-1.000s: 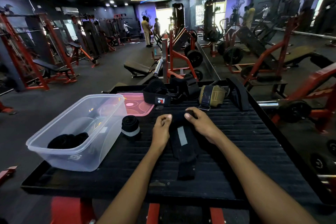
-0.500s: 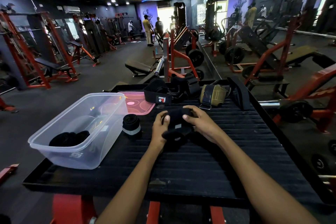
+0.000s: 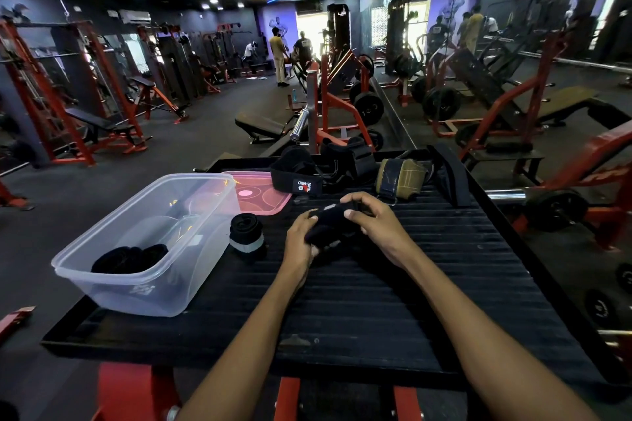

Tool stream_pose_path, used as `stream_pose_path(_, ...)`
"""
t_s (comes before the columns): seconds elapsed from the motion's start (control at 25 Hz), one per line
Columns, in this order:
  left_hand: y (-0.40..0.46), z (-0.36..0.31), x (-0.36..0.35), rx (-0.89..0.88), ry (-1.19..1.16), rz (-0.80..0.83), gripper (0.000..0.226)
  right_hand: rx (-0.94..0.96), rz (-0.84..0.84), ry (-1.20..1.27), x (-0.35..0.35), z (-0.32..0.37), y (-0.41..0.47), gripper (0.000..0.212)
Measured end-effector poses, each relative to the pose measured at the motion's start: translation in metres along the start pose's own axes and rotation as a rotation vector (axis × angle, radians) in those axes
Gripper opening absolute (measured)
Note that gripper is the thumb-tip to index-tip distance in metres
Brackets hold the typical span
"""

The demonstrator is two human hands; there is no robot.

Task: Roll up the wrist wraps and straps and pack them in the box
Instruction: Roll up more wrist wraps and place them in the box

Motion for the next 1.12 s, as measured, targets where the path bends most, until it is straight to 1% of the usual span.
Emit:
stream_pose_path(0.12,0.001,0.001,0.001,0.026,-0.009,-0.031,0.023,0.022,0.01,0.003,-0.002,0.004,-0.001,0.029)
stream_pose_path(0.24,0.001,-0.002,0.003,0.022,-0.092,-0.084,0.023,0.062,0.114,-0.037,-0.009,0.011,-0.004,0.047)
stream_pose_path(0.32,0.003,-0.002,0.006,0.045,-0.12,-0.102,0.021,0.114,0.254,-0.188,-0.015,0.01,-0.006,0.055)
stream_pose_path(0.36,0.003,0.0,0.007,0.052,-0.109,-0.102,0.022,0.145,0.305,-0.301,-0.018,0.007,-0.006,0.052)
stream_pose_path(0.4,0.004,0.001,0.008,0.053,-0.091,-0.1,0.024,0.175,0.3,-0.405,-0.018,0.003,-0.006,0.043)
stream_pose_path(0.44,0.004,0.001,0.007,0.05,-0.08,-0.094,0.027,0.207,0.241,-0.466,-0.018,0.001,-0.004,0.034)
stream_pose_path(0.48,0.004,0.0,0.006,0.049,-0.088,-0.086,0.029,0.225,0.149,-0.472,-0.016,0.001,-0.003,0.028)
stream_pose_path(0.56,0.001,0.0,0.001,0.04,-0.119,-0.056,0.031,0.206,-0.028,-0.396,-0.009,-0.001,0.001,0.024)
stream_pose_path(0.64,-0.004,-0.005,-0.005,0.018,-0.103,-0.013,0.033,0.178,-0.119,-0.376,-0.006,-0.003,0.002,0.021)
stream_pose_path(0.72,-0.006,-0.007,-0.007,-0.012,-0.061,0.032,0.037,0.16,-0.139,-0.36,-0.007,-0.003,0.0,0.021)
stream_pose_path(0.84,-0.009,-0.009,-0.007,-0.041,0.02,0.063,0.038,0.149,-0.136,-0.232,-0.007,0.004,-0.006,0.028)
stream_pose_path(0.92,-0.01,-0.008,-0.008,-0.055,0.066,0.086,0.036,0.103,-0.145,-0.139,-0.005,0.003,-0.004,0.033)
stream_pose_path(1.0,-0.011,-0.006,-0.011,-0.076,0.095,0.109,0.03,0.025,-0.19,-0.074,-0.003,-0.002,-0.003,0.028)
stream_pose_path(1.04,-0.011,-0.005,-0.013,-0.088,0.103,0.116,0.026,0.006,-0.215,-0.081,-0.001,-0.004,-0.003,0.024)
stream_pose_path(1.12,-0.011,-0.004,-0.014,-0.104,0.088,0.099,0.017,0.016,-0.261,-0.076,0.0,-0.006,-0.001,0.013)
Point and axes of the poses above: each hand's wrist, its own y-axis towards the middle knuckle, its own x-axis out of the back of the hand, z = x × y, the point moved 4 cm from there along y, towards the middle knuckle, and after that the axes turned 1 degree about -x, right-handed, at the moved point
